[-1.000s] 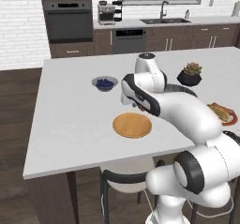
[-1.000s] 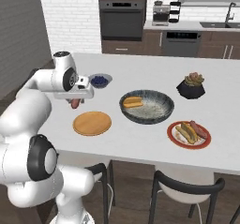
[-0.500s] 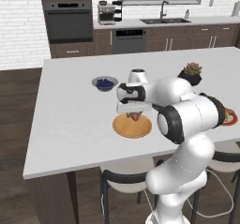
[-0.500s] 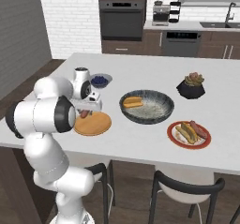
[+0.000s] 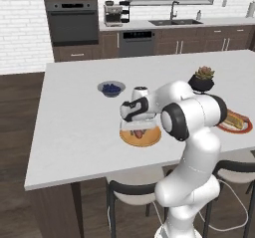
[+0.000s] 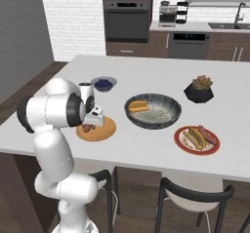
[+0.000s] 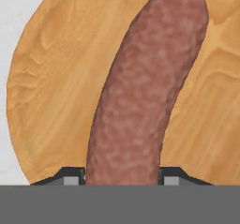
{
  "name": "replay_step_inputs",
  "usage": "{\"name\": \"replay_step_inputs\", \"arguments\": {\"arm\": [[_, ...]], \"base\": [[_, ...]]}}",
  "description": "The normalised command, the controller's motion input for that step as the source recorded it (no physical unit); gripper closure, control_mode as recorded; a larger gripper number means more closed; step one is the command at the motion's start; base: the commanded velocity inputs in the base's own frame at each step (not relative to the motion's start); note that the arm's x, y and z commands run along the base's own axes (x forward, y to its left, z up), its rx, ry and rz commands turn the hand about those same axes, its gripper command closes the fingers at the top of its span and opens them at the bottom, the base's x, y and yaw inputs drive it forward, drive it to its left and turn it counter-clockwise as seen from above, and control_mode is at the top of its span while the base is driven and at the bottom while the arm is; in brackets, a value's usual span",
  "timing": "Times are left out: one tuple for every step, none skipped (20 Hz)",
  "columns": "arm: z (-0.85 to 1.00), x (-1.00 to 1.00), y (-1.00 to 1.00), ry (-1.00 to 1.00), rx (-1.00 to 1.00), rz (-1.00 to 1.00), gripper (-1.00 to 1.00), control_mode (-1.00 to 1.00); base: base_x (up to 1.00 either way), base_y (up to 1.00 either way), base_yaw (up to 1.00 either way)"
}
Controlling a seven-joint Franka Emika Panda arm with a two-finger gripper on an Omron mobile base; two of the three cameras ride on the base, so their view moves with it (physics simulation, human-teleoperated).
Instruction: Place one bun and one sausage from the bowl on each plate.
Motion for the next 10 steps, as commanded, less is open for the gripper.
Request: {"name": "replay_step_inputs", "arguments": {"arm": [[-0.41, 0.0, 0.18, 0.0, 0.0, -0.03, -1.0, -1.0], [-0.29, 0.0, 0.02, 0.0, 0.0, -0.02, -1.0, -1.0], [-0.18, 0.0, 0.0, 0.0, 0.0, 0.0, -1.0, -1.0], [-0.05, 0.0, 0.0, 0.0, 0.0, 0.0, -1.0, -1.0], [0.0, 0.0, 0.0, 0.0, 0.0, 0.0, -1.0, -1.0], [0.0, 0.0, 0.0, 0.0, 0.0, 0.0, -1.0, -1.0], [0.0, 0.0, 0.0, 0.0, 0.0, 0.0, -1.0, -1.0], [0.12, 0.0, 0.0, 0.05, 0.0, 0.0, -1.0, -1.0], [0.21, 0.0, 0.0, 0.04, 0.0, 0.0, -1.0, -1.0], [0.33, 0.0, 0.0, 0.03, -0.02, 0.0, -1.0, -1.0]], "base": [[0.0, 0.0, 0.0], [0.0, 0.0, 0.0], [0.0, 0.0, 0.0], [0.0, 0.0, 0.0], [0.0, 0.0, 0.0], [0.0, 0.0, 0.0], [0.0, 0.0, 0.0], [0.0, 0.0, 0.0], [0.0, 0.0, 0.0], [0.0, 0.0, 0.0]]}}
